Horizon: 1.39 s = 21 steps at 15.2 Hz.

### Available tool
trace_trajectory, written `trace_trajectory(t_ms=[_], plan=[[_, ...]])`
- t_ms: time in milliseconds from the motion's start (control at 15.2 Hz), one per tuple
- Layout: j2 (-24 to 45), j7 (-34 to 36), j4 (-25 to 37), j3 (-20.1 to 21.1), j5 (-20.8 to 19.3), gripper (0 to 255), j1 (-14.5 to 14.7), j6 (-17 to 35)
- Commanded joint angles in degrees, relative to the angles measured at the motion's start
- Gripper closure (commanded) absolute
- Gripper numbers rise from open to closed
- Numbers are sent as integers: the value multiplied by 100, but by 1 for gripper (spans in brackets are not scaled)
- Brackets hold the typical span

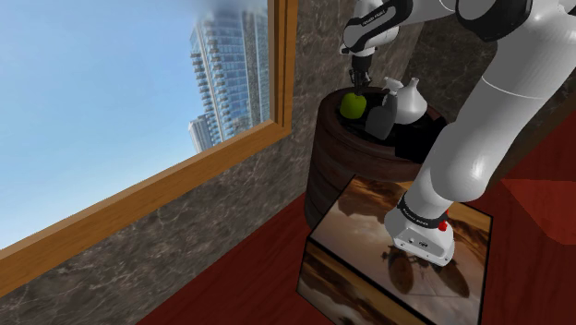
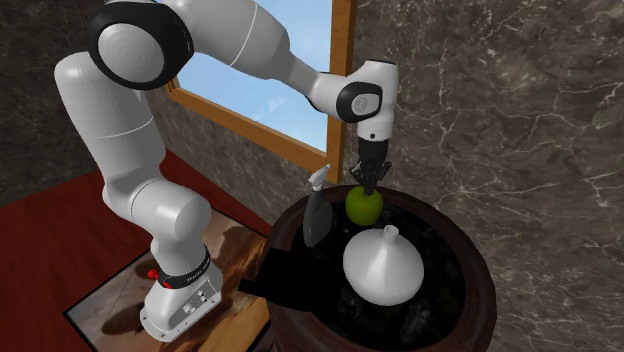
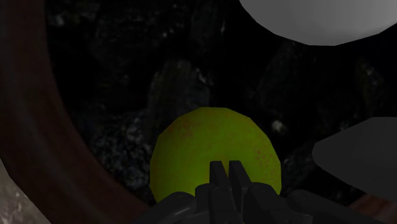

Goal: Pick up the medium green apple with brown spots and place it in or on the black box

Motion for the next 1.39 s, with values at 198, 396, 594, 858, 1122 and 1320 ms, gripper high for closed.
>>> trace_trajectory(t_ms=[198,396,594,858,1122,1320], plan=[[-134,39,129,14,-81,255,15,-235],[-254,68,268,34,-149,255,28,-471],[-359,88,419,56,-204,255,39,-706],[-475,101,636,88,-259,255,52,-1017],[-566,101,873,120,-295,255,65,-1326],[-616,92,1063,143,-311,255,74,-1557]])
